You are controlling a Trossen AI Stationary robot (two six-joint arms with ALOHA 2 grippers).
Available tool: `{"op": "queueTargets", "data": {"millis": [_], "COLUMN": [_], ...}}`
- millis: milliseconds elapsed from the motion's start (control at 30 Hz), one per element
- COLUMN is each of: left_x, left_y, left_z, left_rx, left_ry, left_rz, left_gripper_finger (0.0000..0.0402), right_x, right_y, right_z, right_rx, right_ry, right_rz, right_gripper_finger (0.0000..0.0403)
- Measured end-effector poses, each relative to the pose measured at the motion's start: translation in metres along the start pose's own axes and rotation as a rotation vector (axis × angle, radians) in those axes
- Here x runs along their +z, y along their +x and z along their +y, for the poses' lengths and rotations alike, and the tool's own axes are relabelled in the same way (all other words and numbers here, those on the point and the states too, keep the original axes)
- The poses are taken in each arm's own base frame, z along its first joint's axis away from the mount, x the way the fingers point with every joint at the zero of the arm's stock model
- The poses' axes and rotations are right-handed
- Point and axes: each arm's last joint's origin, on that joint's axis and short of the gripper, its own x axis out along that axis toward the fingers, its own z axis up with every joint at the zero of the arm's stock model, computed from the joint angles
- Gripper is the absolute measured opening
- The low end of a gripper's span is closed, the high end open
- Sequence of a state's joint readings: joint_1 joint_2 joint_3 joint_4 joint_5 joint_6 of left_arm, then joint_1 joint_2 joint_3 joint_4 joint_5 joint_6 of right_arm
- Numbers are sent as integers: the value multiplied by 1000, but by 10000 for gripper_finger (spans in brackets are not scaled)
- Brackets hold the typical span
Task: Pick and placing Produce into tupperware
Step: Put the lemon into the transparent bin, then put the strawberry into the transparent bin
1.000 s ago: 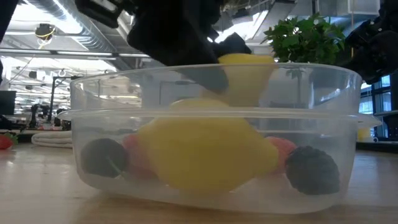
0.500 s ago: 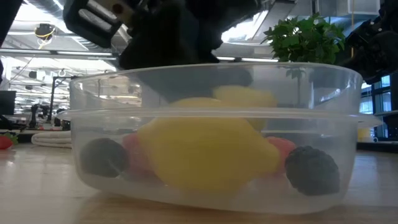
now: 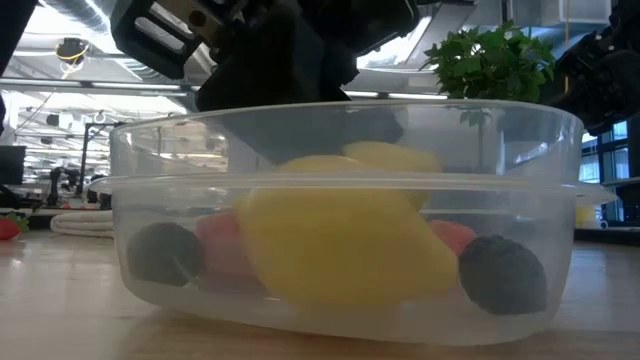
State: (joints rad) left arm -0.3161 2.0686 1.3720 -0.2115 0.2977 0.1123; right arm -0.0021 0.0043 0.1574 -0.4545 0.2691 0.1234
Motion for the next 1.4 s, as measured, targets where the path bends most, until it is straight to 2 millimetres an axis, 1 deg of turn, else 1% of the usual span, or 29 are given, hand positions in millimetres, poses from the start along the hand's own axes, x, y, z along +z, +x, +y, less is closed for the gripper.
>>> {"op": "queueTargets", "data": {"millis": [133,300,433,533,633,867,933,1000,1100,1167,1300,1400], "left_x": [0,0,6,13,17,14,9,3,-16,-33,-66,-84], "left_y": [-1,-2,-13,-31,-56,-117,-135,-152,-176,-189,-204,-207], "left_z": [3,4,4,5,11,32,38,46,54,58,62,58], "left_rx": [-5,-18,5,30,82,344,400,436,485,553,692,728], "left_ry": [-8,-12,-8,-5,-27,-99,-129,-162,-232,-305,-440,-524], "left_rz": [-1,-5,-30,-51,-45,13,27,1,-18,-9,16,16], "left_gripper_finger": [208,251,275,279,280,280,280,280,280,280,280,278], "right_x": [0,0,0,0,0,0,0,0,0,0,0,0], "right_y": [0,0,0,0,0,0,0,0,0,0,0,0], "right_z": [0,0,0,0,0,0,0,0,0,0,0,0], "right_rx": [0,0,0,0,0,0,0,0,0,0,1,0], "right_ry": [0,0,0,-4,-28,2,1,1,1,1,0,1], "right_rz": [0,0,0,0,-1,-1,-1,-1,-1,-2,-1,-3], "right_gripper_finger": [219,219,219,219,219,219,219,219,219,219,219,219]}}
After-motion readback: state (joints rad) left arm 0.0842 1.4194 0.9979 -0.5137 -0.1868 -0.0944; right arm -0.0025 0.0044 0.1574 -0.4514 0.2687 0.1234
